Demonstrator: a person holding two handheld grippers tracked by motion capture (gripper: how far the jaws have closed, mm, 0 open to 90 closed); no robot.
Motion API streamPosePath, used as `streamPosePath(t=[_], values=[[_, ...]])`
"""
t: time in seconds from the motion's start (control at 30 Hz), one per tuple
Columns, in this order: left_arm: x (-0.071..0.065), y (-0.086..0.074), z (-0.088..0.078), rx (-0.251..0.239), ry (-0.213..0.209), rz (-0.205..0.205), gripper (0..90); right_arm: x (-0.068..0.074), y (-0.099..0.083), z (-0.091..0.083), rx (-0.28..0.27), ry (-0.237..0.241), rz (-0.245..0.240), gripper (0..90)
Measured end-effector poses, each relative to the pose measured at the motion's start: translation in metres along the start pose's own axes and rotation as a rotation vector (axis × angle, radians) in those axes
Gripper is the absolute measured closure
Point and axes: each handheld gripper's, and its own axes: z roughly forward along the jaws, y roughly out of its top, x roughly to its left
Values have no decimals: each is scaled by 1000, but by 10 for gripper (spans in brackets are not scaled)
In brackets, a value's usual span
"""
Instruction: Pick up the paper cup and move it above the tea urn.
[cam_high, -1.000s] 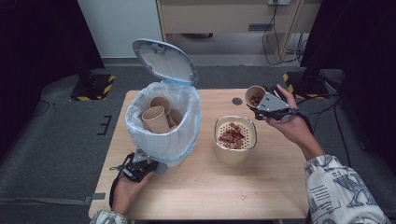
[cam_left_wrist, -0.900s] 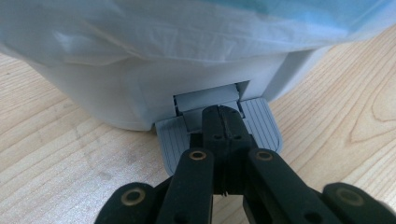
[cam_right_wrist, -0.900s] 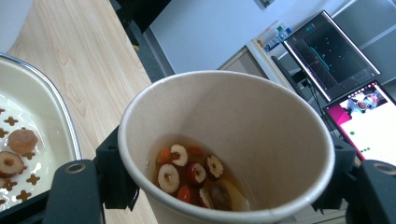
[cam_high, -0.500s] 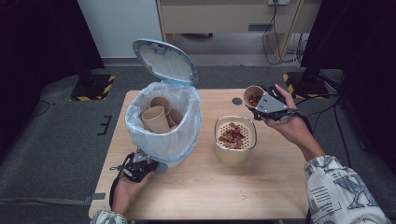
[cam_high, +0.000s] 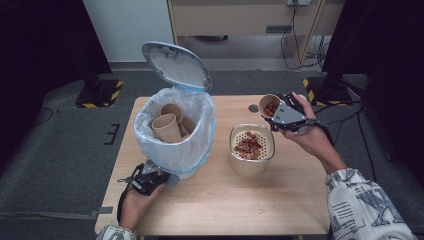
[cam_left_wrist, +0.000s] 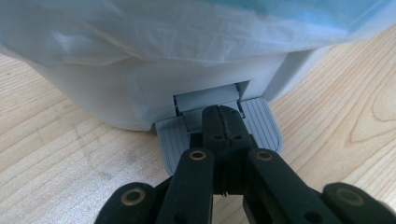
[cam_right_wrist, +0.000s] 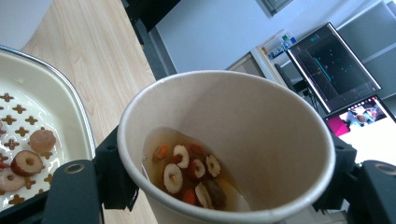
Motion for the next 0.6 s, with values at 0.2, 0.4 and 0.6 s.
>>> streamPosePath(t=[0.2,0.4,0.6], values=[[0,0,0,-1,-1,0,899,1,2,3,-15,4,-10,268],[0,0,0,-1,-1,0,899,1,4,5,-24,4,-24,268],[0,0,0,-1,-1,0,899,1,8,6,-36,4,-43,268]])
